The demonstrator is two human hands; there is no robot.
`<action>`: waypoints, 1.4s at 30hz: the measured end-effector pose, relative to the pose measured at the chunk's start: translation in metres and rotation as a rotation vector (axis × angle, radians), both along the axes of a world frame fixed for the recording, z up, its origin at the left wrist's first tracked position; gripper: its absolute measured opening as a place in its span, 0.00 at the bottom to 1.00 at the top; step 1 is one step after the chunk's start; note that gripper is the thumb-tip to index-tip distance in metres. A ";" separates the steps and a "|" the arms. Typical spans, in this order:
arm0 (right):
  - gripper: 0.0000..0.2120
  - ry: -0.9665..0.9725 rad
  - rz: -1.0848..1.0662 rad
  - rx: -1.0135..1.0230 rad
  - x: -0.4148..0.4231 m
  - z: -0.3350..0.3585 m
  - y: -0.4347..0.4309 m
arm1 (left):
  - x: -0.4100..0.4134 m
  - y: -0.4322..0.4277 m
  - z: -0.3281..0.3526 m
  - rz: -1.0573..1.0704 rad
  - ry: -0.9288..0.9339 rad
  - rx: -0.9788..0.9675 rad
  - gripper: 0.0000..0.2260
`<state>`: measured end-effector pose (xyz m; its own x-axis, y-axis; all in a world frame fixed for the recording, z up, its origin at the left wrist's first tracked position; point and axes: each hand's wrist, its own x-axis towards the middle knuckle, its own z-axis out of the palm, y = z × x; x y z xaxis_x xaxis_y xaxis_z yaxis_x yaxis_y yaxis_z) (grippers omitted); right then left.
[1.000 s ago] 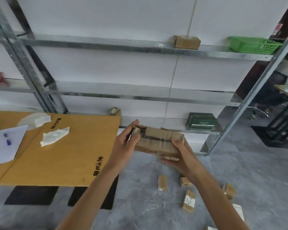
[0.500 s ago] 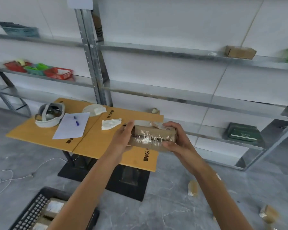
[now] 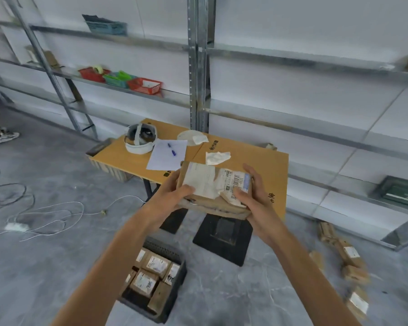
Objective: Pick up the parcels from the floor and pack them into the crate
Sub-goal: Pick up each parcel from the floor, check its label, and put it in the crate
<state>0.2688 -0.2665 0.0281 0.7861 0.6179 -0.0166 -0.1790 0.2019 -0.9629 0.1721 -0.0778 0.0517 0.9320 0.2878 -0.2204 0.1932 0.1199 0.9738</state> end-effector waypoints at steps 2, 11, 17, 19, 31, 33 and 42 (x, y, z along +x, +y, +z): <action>0.30 -0.105 0.031 -0.061 0.000 -0.003 0.016 | -0.004 0.024 -0.007 -0.007 0.077 0.009 0.25; 0.30 -0.234 0.078 -0.191 0.024 -0.033 0.112 | 0.021 0.117 -0.036 0.072 0.128 0.269 0.32; 0.30 -0.261 0.096 -0.289 0.049 -0.049 0.179 | 0.043 0.193 -0.040 -0.016 0.177 0.313 0.35; 0.31 -0.322 0.119 -0.360 0.056 -0.057 0.200 | 0.045 0.216 -0.046 -0.055 0.212 0.351 0.34; 0.33 -0.358 0.180 -0.754 0.022 -0.125 0.308 | 0.032 0.345 -0.125 -0.242 0.391 0.614 0.37; 0.33 -0.381 0.203 -0.827 0.008 -0.139 0.328 | 0.029 0.367 -0.143 -0.327 0.393 0.706 0.37; 0.30 -0.223 0.191 -1.021 -0.058 -0.271 0.385 | 0.007 0.422 -0.281 -0.672 0.496 0.662 0.31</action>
<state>0.2111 0.1188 -0.2433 0.7266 0.5060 -0.4647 0.0790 -0.7335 -0.6751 0.1793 0.3440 -0.2296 0.7933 -0.0504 -0.6068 0.4159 -0.6831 0.6004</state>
